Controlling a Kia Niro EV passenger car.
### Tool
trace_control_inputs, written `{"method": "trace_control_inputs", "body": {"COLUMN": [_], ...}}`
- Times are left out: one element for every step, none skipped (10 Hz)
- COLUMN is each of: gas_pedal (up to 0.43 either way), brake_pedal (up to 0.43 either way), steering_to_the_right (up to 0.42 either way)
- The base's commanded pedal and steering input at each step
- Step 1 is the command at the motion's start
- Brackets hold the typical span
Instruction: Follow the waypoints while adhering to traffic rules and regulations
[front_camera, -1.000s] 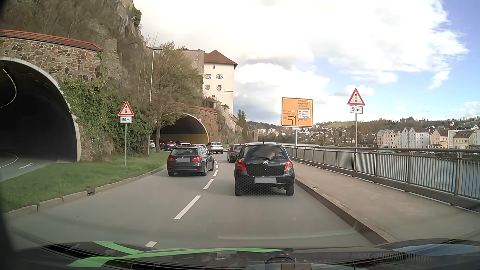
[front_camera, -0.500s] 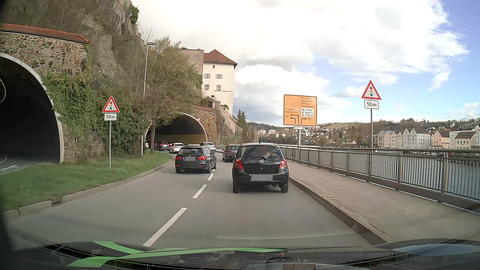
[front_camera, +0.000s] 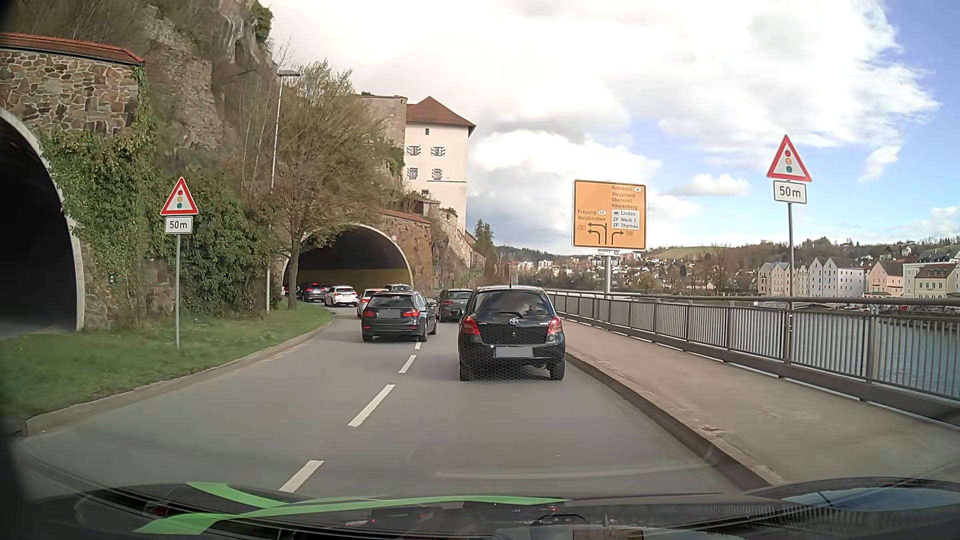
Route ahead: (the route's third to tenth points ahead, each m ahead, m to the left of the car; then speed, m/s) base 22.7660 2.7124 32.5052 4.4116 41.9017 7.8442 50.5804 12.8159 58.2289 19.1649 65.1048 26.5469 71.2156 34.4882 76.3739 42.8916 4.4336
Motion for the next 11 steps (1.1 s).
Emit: {"method": "trace_control_inputs", "body": {"gas_pedal": [0.098, 0.087, 0.087, 0.087, 0.087, 0.087, 0.079, 0.079, 0.079, 0.079, 0.079], "brake_pedal": [0.0, 0.0, 0.0, 0.0, 0.0, 0.0, 0.0, 0.0, 0.0, 0.0, 0.0], "steering_to_the_right": [-0.015, -0.019, -0.026, -0.031, -0.037, -0.04, -0.044, -0.046, -0.046, -0.043, -0.042]}}
